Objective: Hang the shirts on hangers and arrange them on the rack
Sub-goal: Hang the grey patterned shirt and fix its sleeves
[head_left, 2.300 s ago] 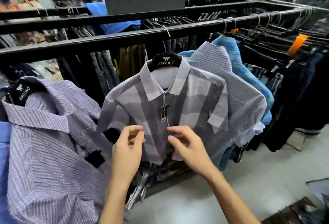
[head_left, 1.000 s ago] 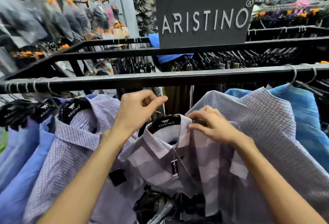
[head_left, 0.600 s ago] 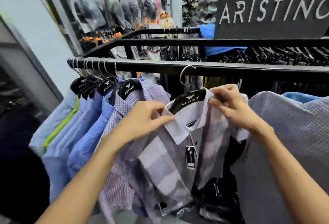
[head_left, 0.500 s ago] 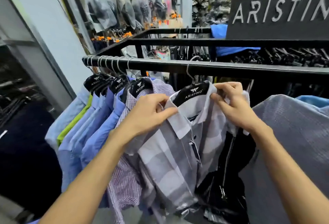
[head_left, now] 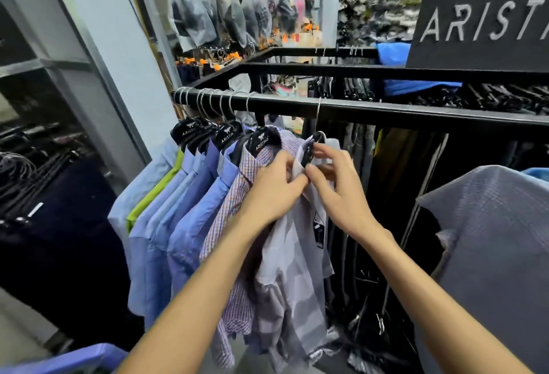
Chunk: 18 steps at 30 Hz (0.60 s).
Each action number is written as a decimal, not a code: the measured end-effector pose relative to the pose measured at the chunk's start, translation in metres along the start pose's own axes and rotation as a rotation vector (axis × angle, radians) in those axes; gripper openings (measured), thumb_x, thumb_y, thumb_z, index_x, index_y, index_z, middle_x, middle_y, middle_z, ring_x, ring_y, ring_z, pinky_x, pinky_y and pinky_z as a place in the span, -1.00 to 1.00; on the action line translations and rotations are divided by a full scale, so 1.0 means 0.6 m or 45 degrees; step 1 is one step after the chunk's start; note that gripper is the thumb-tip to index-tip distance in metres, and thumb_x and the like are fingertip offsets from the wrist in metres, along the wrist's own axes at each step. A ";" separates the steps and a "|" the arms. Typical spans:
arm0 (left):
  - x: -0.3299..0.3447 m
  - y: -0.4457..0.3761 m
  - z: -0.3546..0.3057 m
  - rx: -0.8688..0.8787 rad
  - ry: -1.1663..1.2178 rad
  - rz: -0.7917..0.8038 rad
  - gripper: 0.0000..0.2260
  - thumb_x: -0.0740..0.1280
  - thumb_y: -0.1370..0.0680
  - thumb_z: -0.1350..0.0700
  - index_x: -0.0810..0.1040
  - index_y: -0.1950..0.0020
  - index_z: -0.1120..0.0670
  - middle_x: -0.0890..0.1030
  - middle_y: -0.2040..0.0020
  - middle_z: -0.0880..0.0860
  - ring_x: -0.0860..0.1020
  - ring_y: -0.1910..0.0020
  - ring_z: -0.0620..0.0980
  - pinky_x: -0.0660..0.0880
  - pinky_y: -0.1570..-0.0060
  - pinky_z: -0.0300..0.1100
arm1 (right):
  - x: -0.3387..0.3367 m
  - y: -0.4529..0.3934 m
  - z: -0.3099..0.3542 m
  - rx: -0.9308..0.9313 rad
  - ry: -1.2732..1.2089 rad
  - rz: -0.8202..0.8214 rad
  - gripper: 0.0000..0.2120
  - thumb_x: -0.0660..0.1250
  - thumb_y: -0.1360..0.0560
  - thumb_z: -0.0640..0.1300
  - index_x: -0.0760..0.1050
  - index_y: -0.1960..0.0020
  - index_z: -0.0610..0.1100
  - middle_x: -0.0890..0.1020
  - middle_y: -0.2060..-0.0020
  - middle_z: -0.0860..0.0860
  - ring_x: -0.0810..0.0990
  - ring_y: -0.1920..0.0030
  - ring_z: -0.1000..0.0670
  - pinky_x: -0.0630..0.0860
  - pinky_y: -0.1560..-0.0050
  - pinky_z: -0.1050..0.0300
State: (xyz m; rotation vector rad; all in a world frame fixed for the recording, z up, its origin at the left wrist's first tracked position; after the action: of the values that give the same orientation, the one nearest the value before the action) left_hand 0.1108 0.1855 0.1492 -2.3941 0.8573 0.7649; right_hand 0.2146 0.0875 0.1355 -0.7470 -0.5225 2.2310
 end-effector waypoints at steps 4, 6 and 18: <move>-0.019 0.003 0.017 -0.042 0.020 -0.046 -0.81 0.33 -0.57 0.09 0.39 -0.14 0.05 0.61 0.14 0.02 0.56 0.12 0.05 0.35 0.15 -0.12 | 0.038 -0.018 0.030 0.045 -0.057 0.030 -0.49 0.25 -0.60 0.12 0.41 -0.47 -0.08 0.43 -0.16 0.25 0.57 -0.26 0.04 0.48 -0.37 -0.07; -0.034 0.007 0.028 -0.027 0.007 -0.078 -0.77 0.33 -0.55 0.14 0.39 -0.17 0.04 0.63 0.14 0.04 0.58 0.13 0.02 0.42 0.13 -0.10 | 0.059 -0.025 0.038 0.073 -0.055 0.080 -0.52 0.25 -0.64 0.06 0.40 -0.49 -0.11 0.45 -0.21 0.21 0.51 -0.27 0.20 0.44 -0.41 0.04; -0.085 0.056 0.047 0.115 0.134 -0.202 -0.55 0.34 -0.52 0.21 0.45 -0.41 0.02 0.39 -0.25 0.00 0.65 0.09 -0.10 0.61 -0.09 0.00 | 0.119 -0.033 0.066 0.198 -0.114 0.141 -0.50 0.27 -0.67 -0.05 0.25 -0.57 -0.06 0.44 -0.47 0.04 0.53 -0.32 0.13 0.44 -0.27 0.36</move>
State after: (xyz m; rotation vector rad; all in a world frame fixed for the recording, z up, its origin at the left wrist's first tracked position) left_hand 0.0457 0.2003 0.1530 -2.4044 0.7162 0.5323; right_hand 0.1577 0.1474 0.1506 -0.6109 -0.3523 2.3849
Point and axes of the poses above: each hand's wrist, its own y-axis away from the middle knuckle, its own x-axis out of the palm, z = x × y, the point moved 8 cm from there along -y, towards the middle knuckle
